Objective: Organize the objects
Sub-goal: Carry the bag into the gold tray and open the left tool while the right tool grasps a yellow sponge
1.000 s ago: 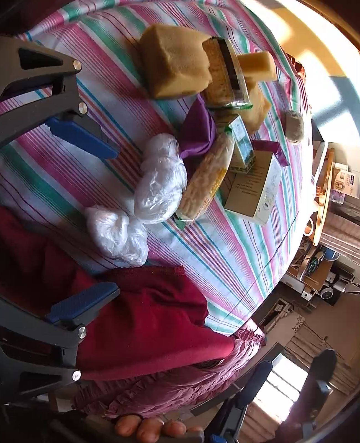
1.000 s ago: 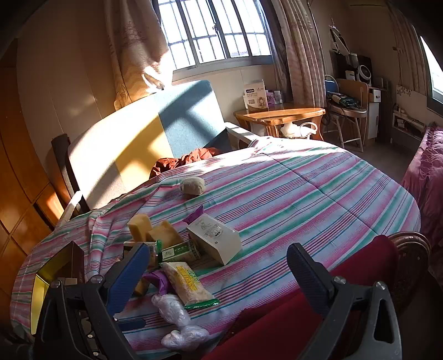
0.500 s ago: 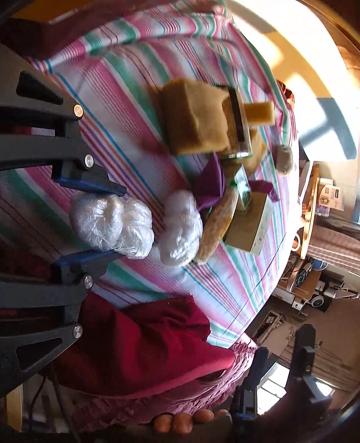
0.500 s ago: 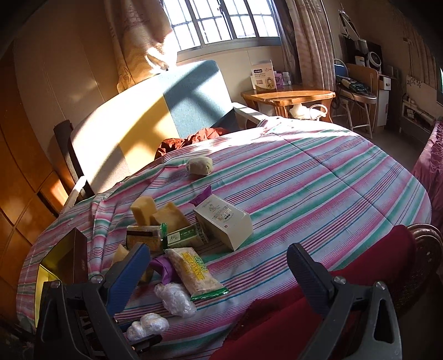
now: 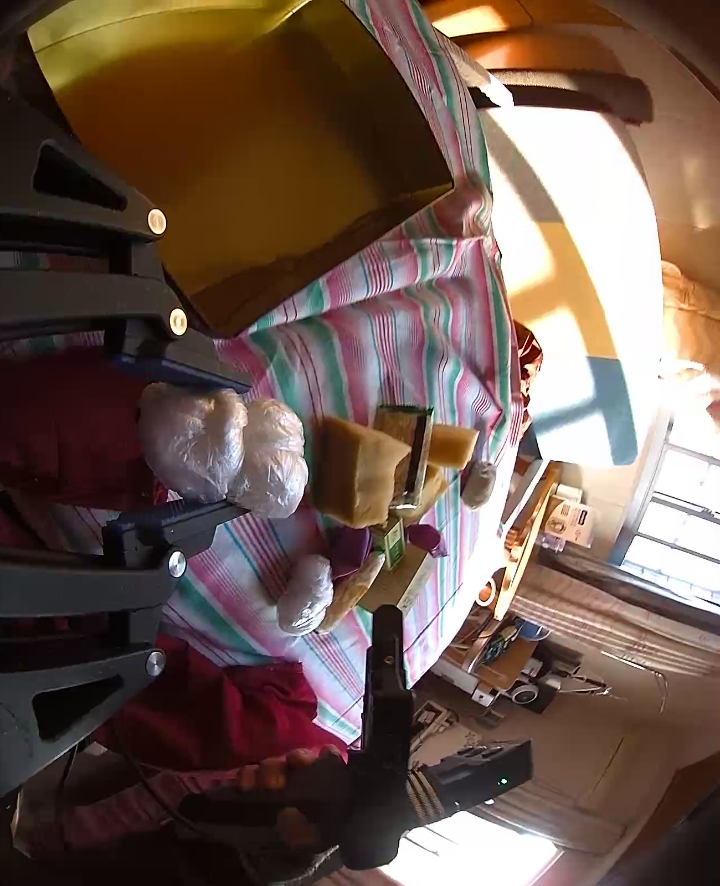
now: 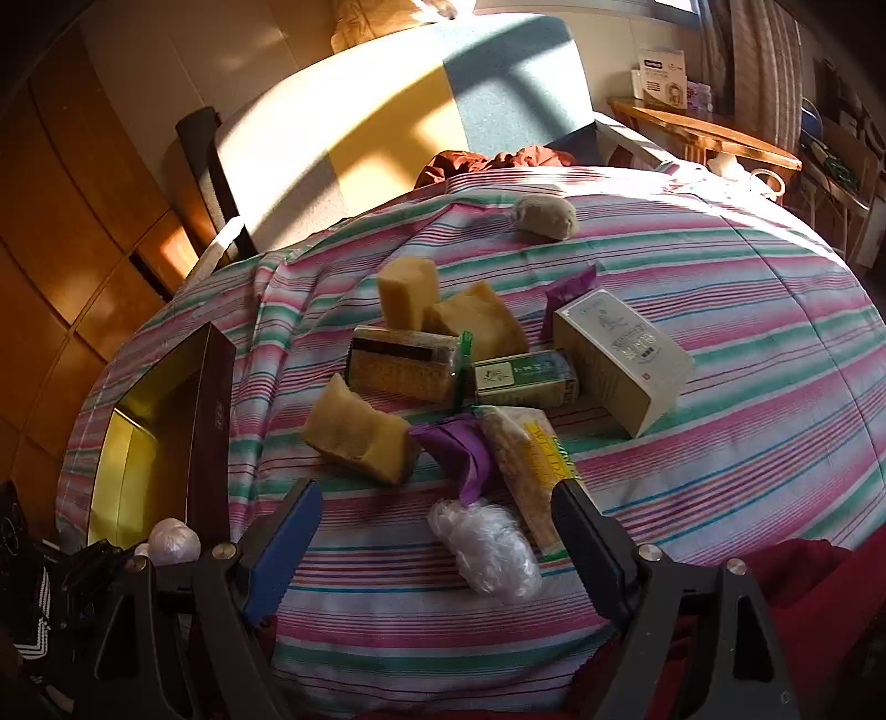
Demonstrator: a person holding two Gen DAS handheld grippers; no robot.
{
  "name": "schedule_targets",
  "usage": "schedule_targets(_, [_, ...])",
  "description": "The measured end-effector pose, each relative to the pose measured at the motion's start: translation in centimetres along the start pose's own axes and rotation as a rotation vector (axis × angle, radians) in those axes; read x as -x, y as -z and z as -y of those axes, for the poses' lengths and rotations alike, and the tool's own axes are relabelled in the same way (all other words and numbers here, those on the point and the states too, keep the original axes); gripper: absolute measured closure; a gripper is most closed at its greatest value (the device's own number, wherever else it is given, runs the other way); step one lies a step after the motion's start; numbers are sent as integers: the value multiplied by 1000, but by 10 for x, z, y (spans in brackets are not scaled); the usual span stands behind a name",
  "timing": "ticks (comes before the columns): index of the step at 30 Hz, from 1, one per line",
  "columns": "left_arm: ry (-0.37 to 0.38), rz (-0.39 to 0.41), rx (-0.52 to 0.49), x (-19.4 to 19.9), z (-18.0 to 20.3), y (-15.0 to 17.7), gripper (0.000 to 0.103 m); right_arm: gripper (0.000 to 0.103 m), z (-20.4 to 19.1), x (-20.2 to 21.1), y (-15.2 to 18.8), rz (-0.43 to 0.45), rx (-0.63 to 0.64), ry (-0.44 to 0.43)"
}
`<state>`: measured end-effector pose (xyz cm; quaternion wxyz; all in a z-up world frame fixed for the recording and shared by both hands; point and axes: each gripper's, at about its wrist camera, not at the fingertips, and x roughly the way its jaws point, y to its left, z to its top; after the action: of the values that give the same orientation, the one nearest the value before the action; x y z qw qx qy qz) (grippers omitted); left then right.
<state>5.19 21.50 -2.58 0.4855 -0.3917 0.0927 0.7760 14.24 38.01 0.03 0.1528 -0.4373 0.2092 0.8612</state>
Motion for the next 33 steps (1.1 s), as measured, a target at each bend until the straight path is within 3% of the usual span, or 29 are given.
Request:
schedule_targets(4, [-35, 30, 42, 17, -16, 3, 66, 17, -37, -27, -12, -49, 179, -6])
schedule_targets(13, [-133, 65, 145, 45, -56, 15, 66, 17, -71, -103, -30, -183, 471, 117])
schedule_targets(15, [-163, 72, 167, 52, -67, 18, 66, 27, -72, -119, -30, -213, 487, 137])
schedule_targets(16, [-181, 77, 182, 55, -73, 20, 66, 44, -73, -125, -29, -213, 494, 148])
schedule_targets(19, [-224, 87, 243, 67, -95, 23, 66, 53, -74, -125, -29, -175, 478, 114])
schedule_targets(26, [-384, 96, 370, 86, -149, 23, 66, 56, -65, -124, -29, -123, 404, 38])
schedule_targets(33, [-431, 91, 478, 84, -203, 2, 66, 56, -67, -125, -29, -124, 408, 34])
